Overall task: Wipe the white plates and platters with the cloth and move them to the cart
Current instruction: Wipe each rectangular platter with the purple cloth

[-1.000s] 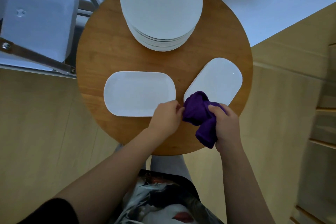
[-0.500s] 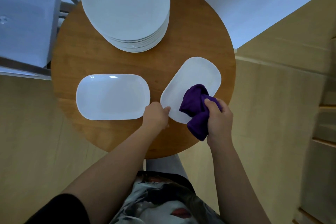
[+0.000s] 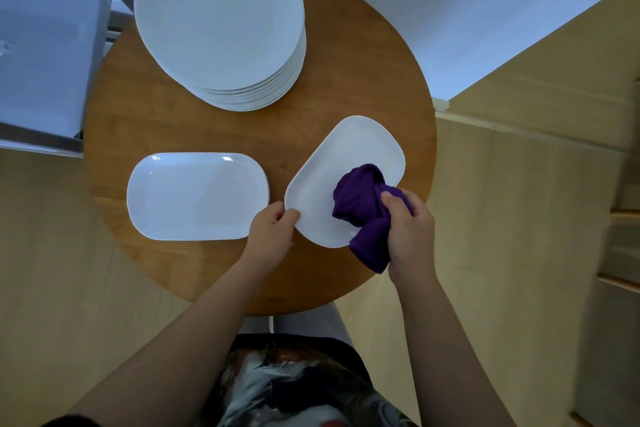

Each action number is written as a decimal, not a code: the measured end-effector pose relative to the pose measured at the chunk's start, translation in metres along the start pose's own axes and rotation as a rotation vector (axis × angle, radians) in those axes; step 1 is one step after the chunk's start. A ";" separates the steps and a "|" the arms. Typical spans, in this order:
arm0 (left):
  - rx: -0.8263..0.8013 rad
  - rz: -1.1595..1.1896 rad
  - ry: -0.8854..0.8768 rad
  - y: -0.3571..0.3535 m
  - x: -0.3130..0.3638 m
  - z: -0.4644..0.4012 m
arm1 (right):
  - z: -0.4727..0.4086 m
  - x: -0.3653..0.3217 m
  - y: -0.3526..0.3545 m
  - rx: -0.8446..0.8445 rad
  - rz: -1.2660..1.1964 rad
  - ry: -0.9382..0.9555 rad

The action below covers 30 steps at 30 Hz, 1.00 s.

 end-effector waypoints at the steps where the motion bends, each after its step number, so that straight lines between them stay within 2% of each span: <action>1: -0.013 0.100 0.047 -0.001 -0.001 0.001 | 0.000 0.000 -0.001 -0.027 0.024 -0.002; 4: -0.080 0.446 0.213 -0.007 -0.002 0.004 | 0.004 0.000 -0.010 -0.186 0.135 -0.006; 6: -0.082 0.492 0.225 -0.009 0.002 0.003 | 0.012 0.004 -0.019 -0.329 0.206 -0.029; 8: -0.059 0.430 0.185 -0.010 0.010 0.001 | 0.022 0.007 -0.027 -0.403 0.263 -0.039; 11: -0.032 0.392 0.154 -0.011 0.019 0.000 | 0.031 0.011 -0.033 -0.381 0.271 -0.047; 14: -0.040 0.393 0.159 -0.007 0.024 -0.002 | 0.033 0.003 -0.029 -0.249 0.165 -0.038; 17: -0.062 0.405 0.145 -0.001 0.030 -0.001 | 0.040 -0.033 -0.025 -0.133 0.116 0.202; 21: -0.071 0.476 0.170 0.012 0.035 -0.002 | 0.072 -0.097 -0.044 -0.077 0.225 0.718; 23: -0.097 0.477 0.134 0.021 0.039 0.000 | 0.086 -0.101 -0.070 -0.246 0.292 0.825; 25: -0.139 0.490 0.069 0.029 0.043 0.004 | 0.094 -0.084 -0.107 -0.570 0.269 0.639; 26: -0.169 0.501 0.043 0.032 0.043 0.006 | 0.098 -0.075 -0.120 -0.673 0.248 0.559; 27: -0.203 0.514 0.039 0.035 0.043 0.008 | 0.099 -0.073 -0.126 -0.671 0.241 0.549; 30: -0.203 0.505 0.053 0.052 0.046 0.015 | 0.088 -0.079 -0.126 -0.360 0.391 0.762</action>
Point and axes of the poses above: each hand's wrist, its own z-axis away from the middle knuckle, its own y-axis out of the back of the hand, x = y × z, the point moved 8 cm from there along -z, towards the middle knuckle, and after that the axes turned 9 degrees about y, right-handed, at the moved point
